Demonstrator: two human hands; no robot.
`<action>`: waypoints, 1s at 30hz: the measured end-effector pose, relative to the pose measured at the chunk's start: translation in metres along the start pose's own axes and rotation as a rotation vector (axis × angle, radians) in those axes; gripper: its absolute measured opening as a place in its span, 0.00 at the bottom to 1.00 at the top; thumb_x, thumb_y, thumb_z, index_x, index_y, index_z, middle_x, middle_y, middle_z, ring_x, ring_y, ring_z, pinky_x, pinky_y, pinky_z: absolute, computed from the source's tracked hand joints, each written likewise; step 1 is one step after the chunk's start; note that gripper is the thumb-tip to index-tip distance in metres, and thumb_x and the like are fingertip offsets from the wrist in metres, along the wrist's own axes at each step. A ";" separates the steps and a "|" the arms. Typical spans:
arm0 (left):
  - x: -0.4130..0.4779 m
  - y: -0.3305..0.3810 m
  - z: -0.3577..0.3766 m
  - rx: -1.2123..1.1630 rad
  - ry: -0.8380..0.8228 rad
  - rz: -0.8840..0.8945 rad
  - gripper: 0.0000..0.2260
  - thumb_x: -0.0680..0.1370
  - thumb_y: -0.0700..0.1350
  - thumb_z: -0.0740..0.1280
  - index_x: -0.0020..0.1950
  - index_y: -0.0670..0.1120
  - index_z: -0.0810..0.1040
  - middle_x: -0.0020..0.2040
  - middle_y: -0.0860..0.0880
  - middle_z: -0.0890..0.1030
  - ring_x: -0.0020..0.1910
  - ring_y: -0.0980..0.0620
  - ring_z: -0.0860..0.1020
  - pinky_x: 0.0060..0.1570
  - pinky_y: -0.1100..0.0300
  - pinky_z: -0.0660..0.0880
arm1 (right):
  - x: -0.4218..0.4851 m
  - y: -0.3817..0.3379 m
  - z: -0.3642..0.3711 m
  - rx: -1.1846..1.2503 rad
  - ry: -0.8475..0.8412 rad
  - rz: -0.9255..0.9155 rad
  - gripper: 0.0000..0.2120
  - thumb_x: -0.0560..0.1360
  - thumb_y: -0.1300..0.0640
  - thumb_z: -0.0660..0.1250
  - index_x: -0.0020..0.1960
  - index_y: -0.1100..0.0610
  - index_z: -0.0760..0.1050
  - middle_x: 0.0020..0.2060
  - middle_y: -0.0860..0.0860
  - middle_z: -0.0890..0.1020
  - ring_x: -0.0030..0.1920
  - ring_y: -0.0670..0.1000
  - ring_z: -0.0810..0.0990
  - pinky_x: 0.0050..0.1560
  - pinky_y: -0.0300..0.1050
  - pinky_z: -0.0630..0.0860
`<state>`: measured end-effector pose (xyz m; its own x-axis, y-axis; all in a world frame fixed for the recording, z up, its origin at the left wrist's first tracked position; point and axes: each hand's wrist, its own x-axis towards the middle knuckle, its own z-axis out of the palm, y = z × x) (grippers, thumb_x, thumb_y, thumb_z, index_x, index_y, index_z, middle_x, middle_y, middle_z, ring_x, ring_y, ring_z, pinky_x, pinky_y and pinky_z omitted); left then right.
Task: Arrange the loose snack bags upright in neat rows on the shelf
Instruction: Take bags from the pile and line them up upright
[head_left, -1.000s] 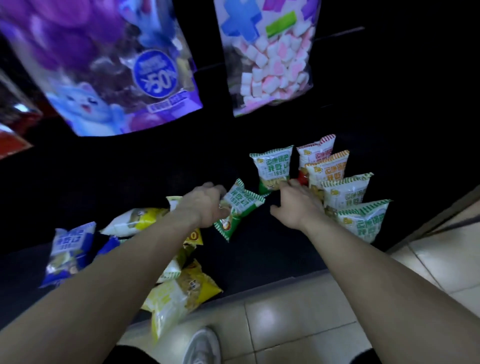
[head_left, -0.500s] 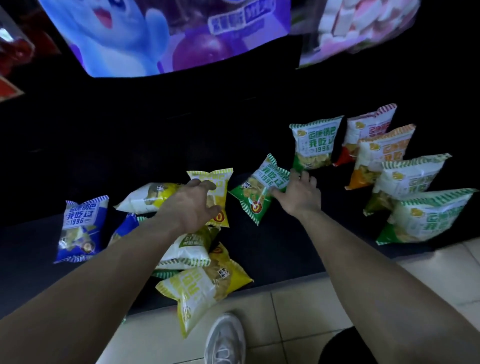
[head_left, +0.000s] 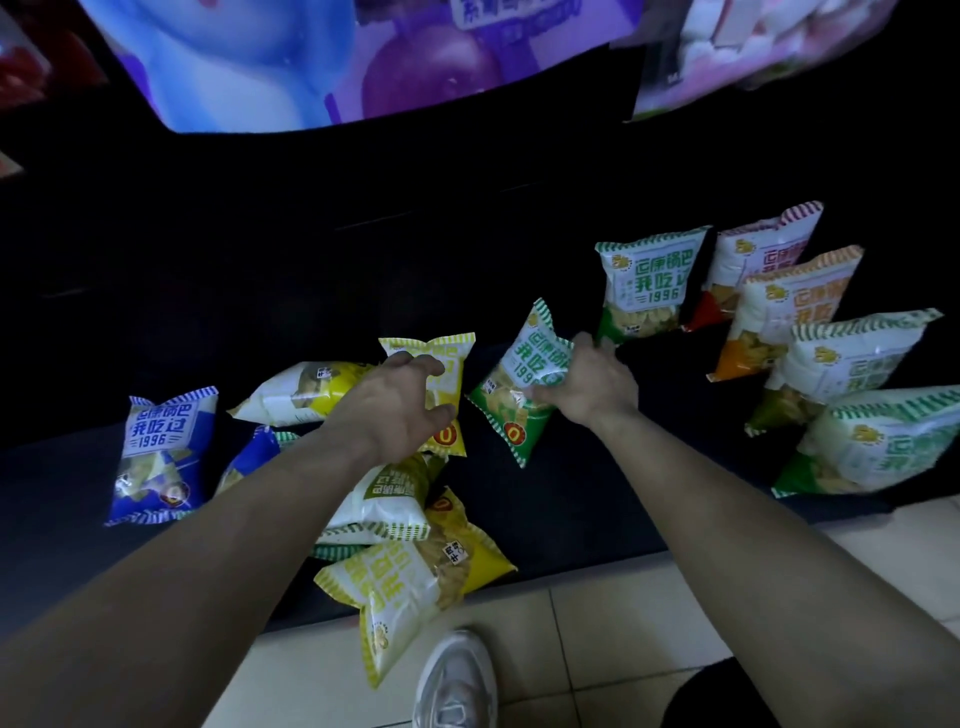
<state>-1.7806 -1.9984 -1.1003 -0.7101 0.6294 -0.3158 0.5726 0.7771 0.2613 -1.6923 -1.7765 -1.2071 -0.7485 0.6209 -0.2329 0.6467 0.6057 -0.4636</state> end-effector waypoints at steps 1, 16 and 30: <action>-0.002 0.003 -0.002 0.001 0.003 0.012 0.26 0.78 0.57 0.66 0.74 0.51 0.66 0.72 0.48 0.67 0.63 0.48 0.74 0.61 0.55 0.71 | -0.004 -0.001 -0.006 -0.040 0.001 -0.040 0.36 0.62 0.33 0.76 0.58 0.53 0.68 0.52 0.53 0.76 0.46 0.56 0.79 0.37 0.48 0.76; -0.049 0.091 -0.026 -0.167 0.140 0.249 0.39 0.70 0.58 0.75 0.76 0.52 0.62 0.69 0.50 0.71 0.66 0.50 0.71 0.59 0.59 0.69 | -0.111 0.038 -0.158 -0.235 -0.010 -0.405 0.36 0.60 0.46 0.82 0.59 0.40 0.64 0.59 0.44 0.75 0.53 0.50 0.75 0.41 0.48 0.66; -0.056 0.161 -0.017 -0.227 0.028 0.418 0.29 0.59 0.64 0.79 0.55 0.64 0.70 0.56 0.53 0.78 0.41 0.59 0.76 0.35 0.63 0.72 | -0.175 0.071 -0.197 -0.081 -0.008 -0.427 0.35 0.58 0.43 0.83 0.57 0.38 0.66 0.56 0.36 0.72 0.52 0.44 0.71 0.45 0.44 0.66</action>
<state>-1.6551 -1.9085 -1.0249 -0.4508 0.8849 -0.1171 0.7099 0.4349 0.5540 -1.4864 -1.7438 -1.0306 -0.9523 0.3022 -0.0417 0.2878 0.8445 -0.4516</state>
